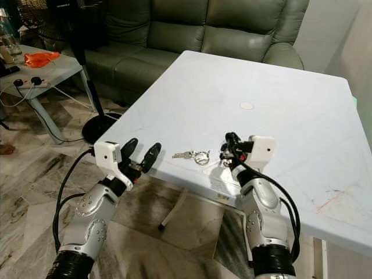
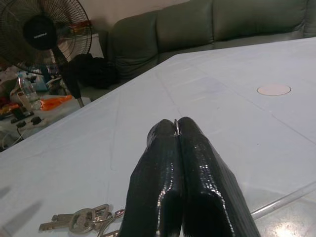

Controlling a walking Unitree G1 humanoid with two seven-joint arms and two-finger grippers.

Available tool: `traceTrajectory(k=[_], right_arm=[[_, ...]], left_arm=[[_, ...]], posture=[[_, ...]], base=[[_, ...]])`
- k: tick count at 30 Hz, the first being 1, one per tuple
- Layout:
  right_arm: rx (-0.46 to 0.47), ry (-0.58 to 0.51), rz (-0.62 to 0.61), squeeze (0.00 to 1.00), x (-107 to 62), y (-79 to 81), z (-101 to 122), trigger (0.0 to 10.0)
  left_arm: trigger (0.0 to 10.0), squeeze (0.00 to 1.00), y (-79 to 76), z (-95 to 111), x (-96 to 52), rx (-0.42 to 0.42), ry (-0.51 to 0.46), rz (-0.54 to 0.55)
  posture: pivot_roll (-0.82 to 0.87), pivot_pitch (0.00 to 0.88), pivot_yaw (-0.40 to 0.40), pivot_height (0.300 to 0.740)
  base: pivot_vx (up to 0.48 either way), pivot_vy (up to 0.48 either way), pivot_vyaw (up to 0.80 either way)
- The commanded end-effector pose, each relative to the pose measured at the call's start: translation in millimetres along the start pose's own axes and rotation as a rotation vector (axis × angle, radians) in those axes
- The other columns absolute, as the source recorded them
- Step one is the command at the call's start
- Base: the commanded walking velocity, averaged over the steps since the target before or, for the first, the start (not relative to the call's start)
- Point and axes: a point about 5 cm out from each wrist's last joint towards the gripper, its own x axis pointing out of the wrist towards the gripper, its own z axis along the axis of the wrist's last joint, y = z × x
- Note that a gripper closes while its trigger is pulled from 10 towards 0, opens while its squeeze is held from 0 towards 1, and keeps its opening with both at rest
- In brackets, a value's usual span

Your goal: Hang keys on a hook

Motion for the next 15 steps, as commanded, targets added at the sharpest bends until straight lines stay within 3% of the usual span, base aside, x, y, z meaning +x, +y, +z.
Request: traceTrajectory(k=[1, 2, 11, 15], right_arm=[[0.001, -0.033, -0.002, 0.0, -0.2, -0.3, 7.0, 2.5], [0.002, -0.035, 0.003, 0.0, -0.4, -0.1, 7.2, 0.0], [-0.005, -0.043, 0.015, 0.0, -1.4, -0.4, 8.5, 0.0], [0.017, -0.107, 0.035, 0.0, 0.9, 2.4, 21.7, 0.0]], left_arm=[[10.0, 0.0, -0.5, 1.5, 1.3, 0.004, -0.003, -0.005], [10.0, 0.0, -0.5, 1.5, 1.2, 0.003, -0.003, -0.005], [10.0, 0.0, 0.0, 2.7, 2.1, 0.003, -0.006, -0.008], [10.0, 0.0, -0.5, 5.1, 5.5, 0.002, -0.012, -0.016]], posture=[[-0.04, 0.0, -0.002, 0.74], [-0.04, 0.0, -0.002, 0.74], [-0.04, 0.0, -0.002, 0.74], [-0.04, 0.0, -0.001, 0.74]], base=[[0.0, 0.0, 0.0], [0.0, 0.0, 0.0], [0.0, 0.0, 0.0], [0.0, 0.0, 0.0]])
